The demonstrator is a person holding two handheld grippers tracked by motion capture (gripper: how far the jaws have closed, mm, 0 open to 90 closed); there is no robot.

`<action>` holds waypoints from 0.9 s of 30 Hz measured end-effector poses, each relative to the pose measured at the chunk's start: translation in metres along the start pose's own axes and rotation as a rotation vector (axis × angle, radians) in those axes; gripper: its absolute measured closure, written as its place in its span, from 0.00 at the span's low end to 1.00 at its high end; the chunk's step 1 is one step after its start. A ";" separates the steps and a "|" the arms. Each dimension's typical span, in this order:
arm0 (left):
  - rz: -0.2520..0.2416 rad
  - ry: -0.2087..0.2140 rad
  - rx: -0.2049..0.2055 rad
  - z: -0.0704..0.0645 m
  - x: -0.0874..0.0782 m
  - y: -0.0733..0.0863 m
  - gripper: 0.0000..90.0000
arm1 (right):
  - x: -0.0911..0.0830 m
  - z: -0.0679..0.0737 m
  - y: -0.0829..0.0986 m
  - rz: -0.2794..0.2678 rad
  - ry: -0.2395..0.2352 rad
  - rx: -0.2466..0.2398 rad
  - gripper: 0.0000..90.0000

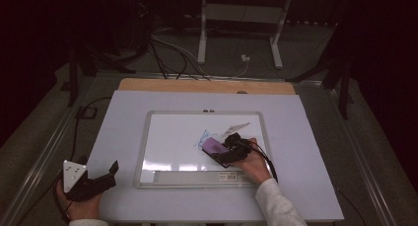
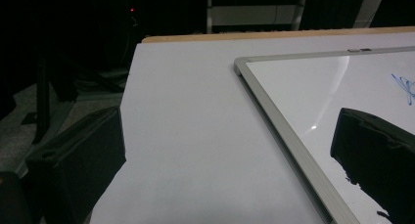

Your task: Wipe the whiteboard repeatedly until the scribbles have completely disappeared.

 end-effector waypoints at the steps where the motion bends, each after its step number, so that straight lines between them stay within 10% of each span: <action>1: 0.000 0.001 0.000 0.000 0.000 0.000 0.01 | 0.000 -0.001 0.000 0.004 -0.007 0.004 0.44; 8: 0.000 0.000 0.001 0.000 0.000 0.000 0.01 | 0.005 0.001 -0.007 -0.007 0.012 0.011 0.32; 23: 0.000 -0.002 0.000 0.000 0.000 0.000 0.01 | 0.007 -0.005 -0.008 0.024 0.094 0.003 0.45; 27: 0.001 -0.002 0.001 0.000 0.001 0.000 0.01 | 0.007 0.013 -0.009 0.013 0.043 -0.059 0.45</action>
Point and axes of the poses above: each handheld gripper's, and its own axes: x roughly forward along the jaws, y roughly out of its underside, z roughly to its left, the point moved 7 cm from there along x, roughly forward along the jaws, and after that the axes turned 13 degrees about y, right-handed, at the moved point
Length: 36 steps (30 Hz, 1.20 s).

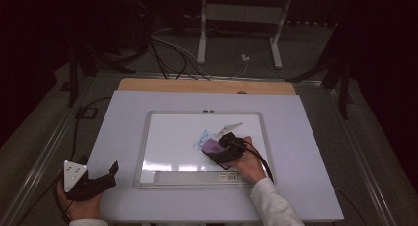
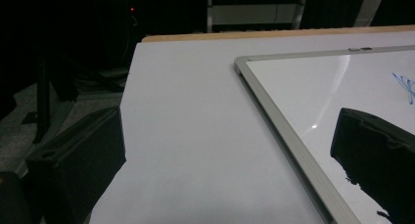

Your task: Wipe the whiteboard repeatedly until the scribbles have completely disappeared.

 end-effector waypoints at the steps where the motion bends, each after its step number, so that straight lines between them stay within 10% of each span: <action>1: -0.001 0.000 0.000 0.000 0.000 0.000 0.01 | 0.000 0.005 -0.001 0.002 -0.015 -0.018 0.45; 4: -0.004 -0.003 -0.003 0.001 -0.001 0.000 0.01 | 0.000 0.009 -0.003 0.010 -0.011 -0.048 0.45; 13: 0.000 0.000 -0.002 0.001 0.000 0.000 0.01 | 0.003 -0.010 -0.002 0.020 0.065 0.059 0.45; 20: -0.005 -0.003 -0.009 0.001 -0.001 0.000 0.01 | 0.002 0.008 -0.003 0.016 -0.025 -0.005 0.45; 31: -0.001 -0.017 -0.040 0.006 -0.001 0.004 0.01 | 0.003 -0.054 0.006 0.055 0.174 0.217 0.45; 36: -0.011 -0.024 -0.055 0.009 -0.004 0.005 0.01 | 0.004 -0.057 0.004 0.067 0.210 0.237 0.45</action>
Point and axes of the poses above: each handheld gripper's, and its own axes: x roughly forward along the jaws, y roughly out of its underside, z roughly to its left, the point moved 7 cm from there along x, roughly forward along the jaws, and after that the axes turned 13 degrees about y, right-handed, at the moved point
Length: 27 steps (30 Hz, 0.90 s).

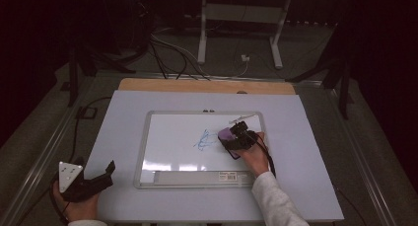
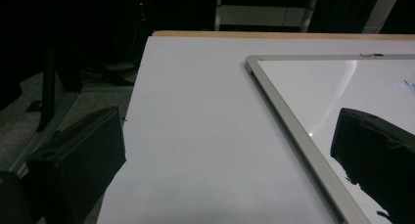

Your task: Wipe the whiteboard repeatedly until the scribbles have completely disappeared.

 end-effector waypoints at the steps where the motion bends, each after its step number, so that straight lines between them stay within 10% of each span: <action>1: 0.004 0.000 0.001 0.000 0.000 0.001 0.01 | 0.000 0.002 0.000 0.001 -0.017 0.001 0.45; 12: 0.015 -0.001 0.002 0.001 0.001 0.003 0.01 | -0.012 0.060 0.003 -0.025 -0.191 -0.216 0.45; 22: 0.016 -0.007 -0.016 0.005 -0.002 0.007 0.01 | 0.005 0.007 -0.008 0.014 -0.001 0.017 0.46; 27: 0.014 -0.002 -0.013 0.004 -0.001 0.006 0.01 | 0.003 0.027 -0.009 0.010 -0.052 -0.041 0.46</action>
Point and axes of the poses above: each handheld gripper's, and its own axes: x roughly forward along the jaws, y roughly out of its underside, z roughly to its left, the point moved 7 cm from there along x, roughly forward along the jaws, and after that the axes turned 13 degrees about y, right-handed, at the moved point
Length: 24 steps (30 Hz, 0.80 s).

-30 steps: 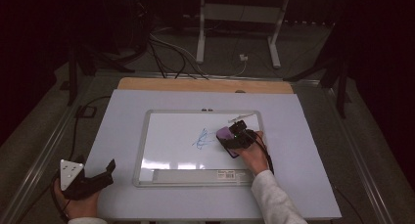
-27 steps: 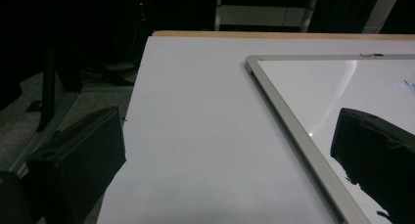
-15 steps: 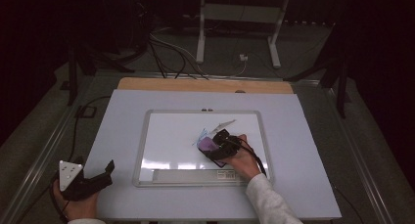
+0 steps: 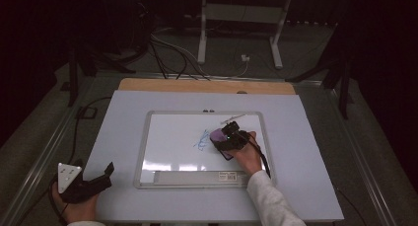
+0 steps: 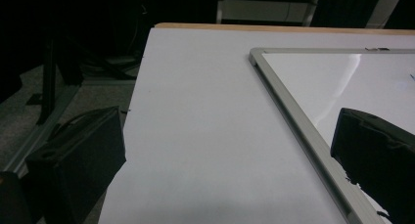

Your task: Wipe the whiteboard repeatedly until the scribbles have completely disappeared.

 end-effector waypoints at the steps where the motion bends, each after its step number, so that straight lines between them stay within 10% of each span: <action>1: -0.001 0.000 0.001 0.000 0.000 -0.001 0.01 | -0.001 0.007 0.000 0.002 -0.015 -0.019 0.46; 8: -0.002 0.011 0.009 -0.001 0.002 -0.003 0.01 | -0.010 0.060 0.002 -0.011 -0.156 -0.219 0.45; 18: -0.012 0.008 0.012 -0.002 -0.001 -0.005 0.01 | 0.004 -0.005 -0.006 0.013 0.037 0.029 0.46; 21: -0.014 0.006 0.013 -0.002 -0.002 -0.005 0.01 | 0.004 -0.003 -0.007 0.011 0.065 0.017 0.46; 24: -0.014 0.005 0.018 -0.004 -0.002 -0.005 0.01 | 0.003 0.017 -0.008 0.003 -0.004 -0.028 0.46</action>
Point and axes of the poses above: each handheld gripper's, and its own axes: x roughly forward along the jaws, y roughly out of its underside, z roughly to its left, the point moved 7 cm from there along x, roughly forward along the jaws, and after that the axes turned 13 degrees about y, right-handed, at the moved point
